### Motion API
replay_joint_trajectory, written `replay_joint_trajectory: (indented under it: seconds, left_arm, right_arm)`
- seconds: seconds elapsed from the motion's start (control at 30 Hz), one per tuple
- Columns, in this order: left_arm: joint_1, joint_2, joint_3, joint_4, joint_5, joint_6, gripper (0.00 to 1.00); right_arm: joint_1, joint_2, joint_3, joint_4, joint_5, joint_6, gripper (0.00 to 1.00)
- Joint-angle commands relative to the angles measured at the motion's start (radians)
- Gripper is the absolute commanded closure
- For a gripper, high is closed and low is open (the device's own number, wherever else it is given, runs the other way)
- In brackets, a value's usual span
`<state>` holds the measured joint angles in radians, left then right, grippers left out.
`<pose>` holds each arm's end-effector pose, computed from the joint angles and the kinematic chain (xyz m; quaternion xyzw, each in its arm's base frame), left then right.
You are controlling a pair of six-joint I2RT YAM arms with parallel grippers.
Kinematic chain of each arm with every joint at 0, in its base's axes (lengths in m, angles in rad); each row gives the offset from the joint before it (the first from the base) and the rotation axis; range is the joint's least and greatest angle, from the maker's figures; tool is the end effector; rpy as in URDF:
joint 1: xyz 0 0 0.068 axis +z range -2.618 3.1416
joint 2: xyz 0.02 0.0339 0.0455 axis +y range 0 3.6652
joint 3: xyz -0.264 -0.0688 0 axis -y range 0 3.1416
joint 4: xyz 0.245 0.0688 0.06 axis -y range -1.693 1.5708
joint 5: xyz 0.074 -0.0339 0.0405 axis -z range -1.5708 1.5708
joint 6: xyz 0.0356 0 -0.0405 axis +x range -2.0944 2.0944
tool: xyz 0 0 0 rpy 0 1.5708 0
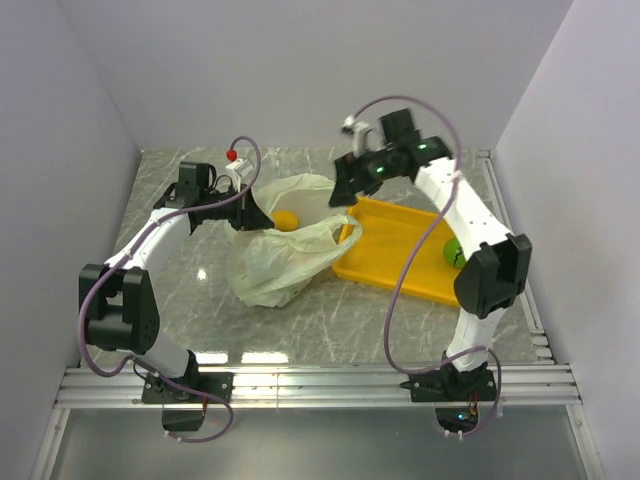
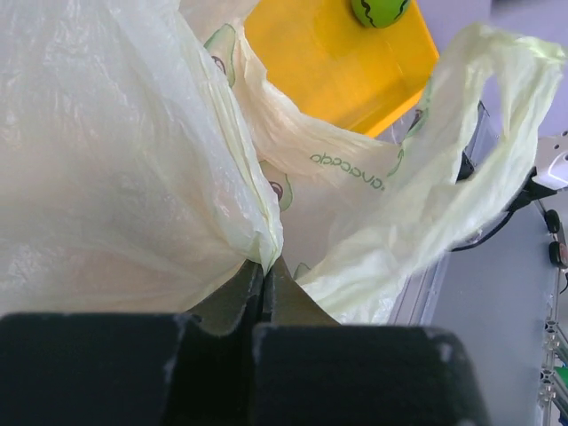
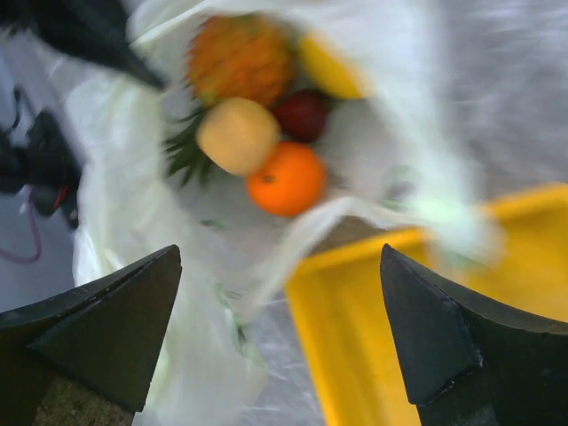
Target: Place the fake fruits into the plastic bag and tie a complex knot
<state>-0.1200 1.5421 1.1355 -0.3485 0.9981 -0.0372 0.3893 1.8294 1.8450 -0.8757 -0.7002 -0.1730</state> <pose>0.3232 -0.0691 0.2717 0.2230 0.7975 -0.4653 0.3127 0.3591 0.1721 0.3558 -0.3590 0.8130 0.3550 0.2902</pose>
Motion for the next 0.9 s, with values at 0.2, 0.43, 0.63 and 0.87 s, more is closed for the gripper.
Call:
replay_joint_trajectory:
  seconds: [0.2, 0.43, 0.63, 0.87]
  left_arm:
    - [0.003, -0.03, 0.012, 0.011, 0.016, 0.026, 0.99]
    - [0.003, -0.019, 0.01, 0.0, 0.019, 0.06, 0.99]
    - [0.003, 0.001, 0.029, -0.017, 0.022, 0.071, 0.99]
    - [0.003, 0.012, 0.036, -0.026, 0.017, 0.082, 0.99]
  right_arm:
    - [-0.332, -0.168, -0.123, -0.095, 0.262, -0.144, 0.02]
    - [-0.483, -0.248, -0.372, -0.075, 0.617, -0.217, 0.01]
    - [-0.517, -0.251, -0.51, 0.004, 0.768, -0.218, 0.0]
    - [-0.537, -0.162, -0.503, -0.023, 0.731, -0.165, 0.0]
